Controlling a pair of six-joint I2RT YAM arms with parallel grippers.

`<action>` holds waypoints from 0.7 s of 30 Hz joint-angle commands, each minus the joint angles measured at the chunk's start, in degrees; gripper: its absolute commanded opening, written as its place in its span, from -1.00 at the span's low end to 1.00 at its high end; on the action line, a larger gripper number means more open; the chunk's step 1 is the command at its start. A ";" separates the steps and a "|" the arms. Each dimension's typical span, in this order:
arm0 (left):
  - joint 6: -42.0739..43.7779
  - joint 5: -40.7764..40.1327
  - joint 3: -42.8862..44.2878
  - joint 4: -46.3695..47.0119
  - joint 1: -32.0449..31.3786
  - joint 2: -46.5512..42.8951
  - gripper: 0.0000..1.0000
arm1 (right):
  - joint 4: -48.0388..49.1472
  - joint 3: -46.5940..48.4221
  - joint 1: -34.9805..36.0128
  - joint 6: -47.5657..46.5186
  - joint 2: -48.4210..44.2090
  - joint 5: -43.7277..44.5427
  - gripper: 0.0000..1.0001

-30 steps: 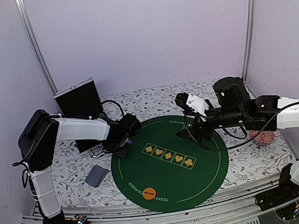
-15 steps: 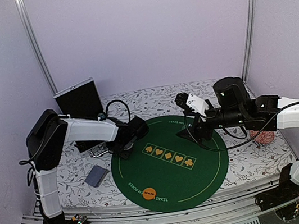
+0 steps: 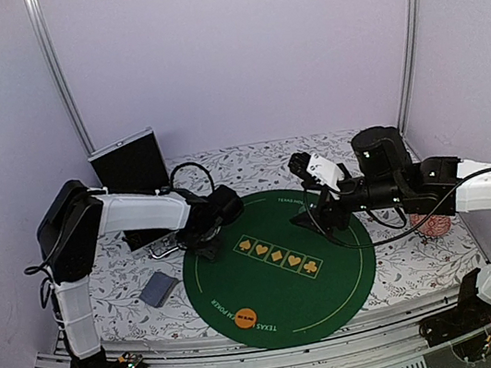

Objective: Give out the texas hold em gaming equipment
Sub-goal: Adjust the poker chips pile in the small blind area.

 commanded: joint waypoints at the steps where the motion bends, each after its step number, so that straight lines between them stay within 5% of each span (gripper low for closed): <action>1: -0.13 17.22 -1.23 1.44 -3.44 1.89 0.44 | -0.48 -0.89 -0.07 0.37 -1.48 0.07 0.67; 4: 0.25 18.31 -1.01 1.10 -3.38 1.42 0.95 | -0.52 -0.94 -0.06 0.44 -1.48 0.07 0.67; 14: 1.86 21.88 0.86 1.11 -2.30 -7.16 0.96 | -0.16 -0.77 -0.08 1.27 -2.55 -0.46 0.67; 21: 4.04 31.72 0.81 5.69 8.13 -15.13 0.96 | 3.24 -2.20 -0.24 1.31 -7.25 0.66 0.70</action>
